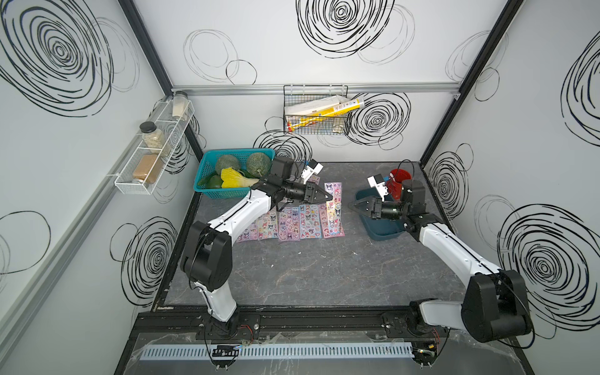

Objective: Take the stickers out of the storage box
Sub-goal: Place the sticker at the center of the board.

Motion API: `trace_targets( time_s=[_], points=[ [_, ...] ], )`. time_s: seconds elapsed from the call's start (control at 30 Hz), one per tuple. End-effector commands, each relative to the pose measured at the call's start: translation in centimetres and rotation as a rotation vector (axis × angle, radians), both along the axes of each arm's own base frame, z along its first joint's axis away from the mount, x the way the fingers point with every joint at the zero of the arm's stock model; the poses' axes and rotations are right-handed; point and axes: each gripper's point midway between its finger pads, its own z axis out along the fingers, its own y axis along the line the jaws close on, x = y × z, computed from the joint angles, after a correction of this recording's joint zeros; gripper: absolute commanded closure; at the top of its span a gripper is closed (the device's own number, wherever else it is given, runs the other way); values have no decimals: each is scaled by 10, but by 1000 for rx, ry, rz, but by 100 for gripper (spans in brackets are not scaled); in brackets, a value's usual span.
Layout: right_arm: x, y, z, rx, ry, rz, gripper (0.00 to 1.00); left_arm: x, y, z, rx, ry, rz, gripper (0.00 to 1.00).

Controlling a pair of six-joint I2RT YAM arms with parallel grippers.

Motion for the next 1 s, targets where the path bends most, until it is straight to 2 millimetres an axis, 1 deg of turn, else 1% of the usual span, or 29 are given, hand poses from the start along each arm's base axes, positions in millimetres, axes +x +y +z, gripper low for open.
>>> trace_targets(
  time_s=[0.0,0.13,0.27,0.3,0.37,0.43,0.57,0.8,0.9,0.97],
  points=[
    [-12,6,2,26,-51,85,8,-16,-1,26,-64,-71,-90,100],
    [-11,9,-3,40,-40,104,8,-27,-6,40,-92,-83,-134,100],
    [-15,21,6,62,-69,149,7,-45,-15,48,-114,-93,-213,100],
    [-17,24,9,64,-82,162,7,-47,-16,48,-116,-100,-225,100],
    [-18,26,14,68,-98,177,8,-44,-15,46,-109,-99,-218,100],
    [-18,27,13,61,-97,179,9,-37,-12,44,-102,-95,-195,100],
    [-20,26,10,54,-92,187,16,-19,-2,35,-71,-76,-126,100],
    [-24,26,18,63,-115,196,32,-8,8,23,-53,-53,-84,100],
    [-23,26,22,67,-118,197,35,-5,11,18,-46,-46,-71,100],
    [-23,26,23,71,-120,198,35,-3,13,16,-43,-40,-66,100]
  ],
)
